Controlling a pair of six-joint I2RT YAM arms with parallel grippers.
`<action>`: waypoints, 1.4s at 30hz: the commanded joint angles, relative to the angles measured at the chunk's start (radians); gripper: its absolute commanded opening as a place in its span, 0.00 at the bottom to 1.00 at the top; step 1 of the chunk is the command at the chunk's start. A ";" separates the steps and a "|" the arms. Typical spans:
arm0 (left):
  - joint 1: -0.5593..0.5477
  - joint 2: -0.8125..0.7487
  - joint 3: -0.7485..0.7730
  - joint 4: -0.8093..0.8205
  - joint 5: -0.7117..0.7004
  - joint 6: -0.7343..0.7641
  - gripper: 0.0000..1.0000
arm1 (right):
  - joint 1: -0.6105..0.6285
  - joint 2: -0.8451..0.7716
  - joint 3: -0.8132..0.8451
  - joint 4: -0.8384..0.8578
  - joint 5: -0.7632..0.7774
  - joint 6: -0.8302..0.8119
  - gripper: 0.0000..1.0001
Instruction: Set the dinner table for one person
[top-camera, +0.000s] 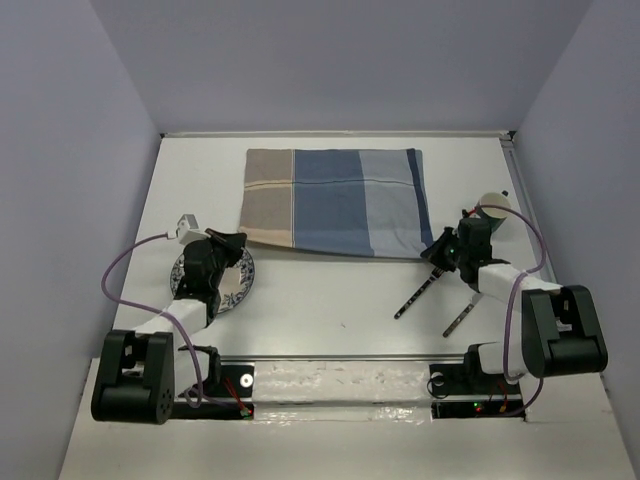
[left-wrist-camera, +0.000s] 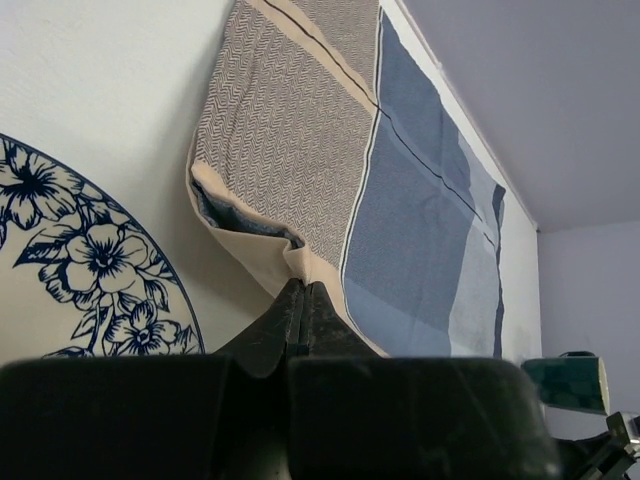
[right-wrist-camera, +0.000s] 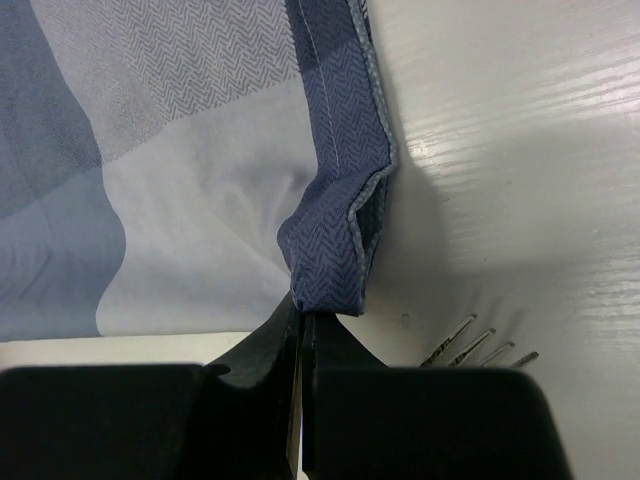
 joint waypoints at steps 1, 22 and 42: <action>0.004 -0.094 -0.051 -0.001 -0.007 0.023 0.00 | -0.005 -0.080 -0.035 0.032 0.005 0.005 0.00; 0.004 -0.266 -0.077 -0.116 0.008 0.017 0.56 | -0.005 -0.201 -0.053 -0.090 -0.032 -0.015 0.17; 0.004 -0.459 0.302 -0.393 0.001 0.181 0.59 | 0.235 -0.357 0.034 -0.265 0.012 0.012 0.29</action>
